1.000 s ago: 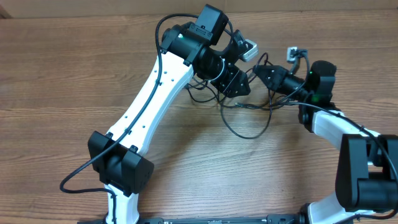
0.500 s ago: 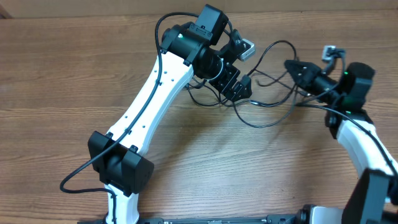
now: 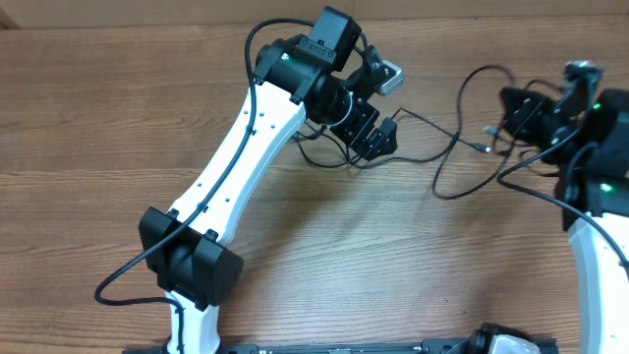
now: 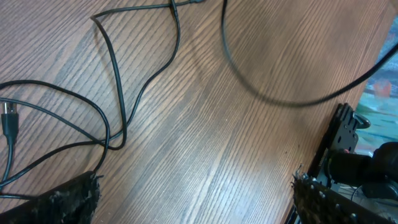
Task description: Untangle cables
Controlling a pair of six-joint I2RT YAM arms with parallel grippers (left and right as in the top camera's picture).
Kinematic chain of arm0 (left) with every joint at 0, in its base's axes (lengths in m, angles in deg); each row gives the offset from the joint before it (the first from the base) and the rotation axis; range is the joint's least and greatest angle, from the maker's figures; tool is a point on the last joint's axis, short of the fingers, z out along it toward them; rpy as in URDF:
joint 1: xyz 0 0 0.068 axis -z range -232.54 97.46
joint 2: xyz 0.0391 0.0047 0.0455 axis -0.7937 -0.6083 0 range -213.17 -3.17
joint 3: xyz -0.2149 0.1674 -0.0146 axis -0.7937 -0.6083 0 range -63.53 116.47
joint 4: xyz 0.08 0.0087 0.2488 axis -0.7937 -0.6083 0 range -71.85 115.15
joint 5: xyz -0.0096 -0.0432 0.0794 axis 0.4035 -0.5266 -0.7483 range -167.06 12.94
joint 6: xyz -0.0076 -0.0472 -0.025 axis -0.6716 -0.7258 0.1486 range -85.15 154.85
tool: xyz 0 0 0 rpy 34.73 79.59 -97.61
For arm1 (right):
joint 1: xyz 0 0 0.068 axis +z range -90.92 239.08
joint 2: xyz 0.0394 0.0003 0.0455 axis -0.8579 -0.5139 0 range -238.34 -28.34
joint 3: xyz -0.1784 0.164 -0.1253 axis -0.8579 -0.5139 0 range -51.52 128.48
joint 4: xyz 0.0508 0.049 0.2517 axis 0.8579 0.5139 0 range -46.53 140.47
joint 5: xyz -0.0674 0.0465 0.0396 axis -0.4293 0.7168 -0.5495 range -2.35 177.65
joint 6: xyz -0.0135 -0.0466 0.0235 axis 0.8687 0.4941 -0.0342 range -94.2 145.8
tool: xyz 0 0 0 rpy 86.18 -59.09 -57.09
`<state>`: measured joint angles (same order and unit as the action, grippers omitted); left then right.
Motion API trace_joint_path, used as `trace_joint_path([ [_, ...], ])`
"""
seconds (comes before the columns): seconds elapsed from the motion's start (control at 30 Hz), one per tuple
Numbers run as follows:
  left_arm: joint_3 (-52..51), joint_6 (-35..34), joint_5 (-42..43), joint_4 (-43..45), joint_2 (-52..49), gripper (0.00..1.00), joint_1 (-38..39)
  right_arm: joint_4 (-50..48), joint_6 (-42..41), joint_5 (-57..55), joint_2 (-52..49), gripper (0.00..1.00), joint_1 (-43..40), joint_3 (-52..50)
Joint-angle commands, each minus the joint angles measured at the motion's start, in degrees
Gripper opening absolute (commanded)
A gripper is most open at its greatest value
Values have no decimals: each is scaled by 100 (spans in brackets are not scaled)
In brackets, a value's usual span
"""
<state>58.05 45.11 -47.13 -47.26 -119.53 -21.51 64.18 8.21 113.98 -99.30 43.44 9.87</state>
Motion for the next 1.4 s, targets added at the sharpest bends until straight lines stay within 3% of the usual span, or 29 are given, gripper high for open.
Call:
trace_joint_path([
  [0.0, 31, -20, -15, 22, -68, 100, -31, 70, 310, -1045, 116, 4, -291, 487],
  [0.4, 31, -17, -57, 24, -68, 99, -31, -780, 315, -3919, -328, 4, -1703, 651],
  [0.77, 31, -17, -57, 26, -68, 100, -31, -2326, 1631, -4000, -2306, 4, -2739, 651],
  [1.13, 31, -15, -57, 120, -68, 100, -31, -3071, 1637, -3912, -3777, 4, -2999, 651],
  [1.37, 31, -15, -57, 131, -68, 100, -31, -2981, 1639, -3943, -3980, 32, -3010, 651],
])
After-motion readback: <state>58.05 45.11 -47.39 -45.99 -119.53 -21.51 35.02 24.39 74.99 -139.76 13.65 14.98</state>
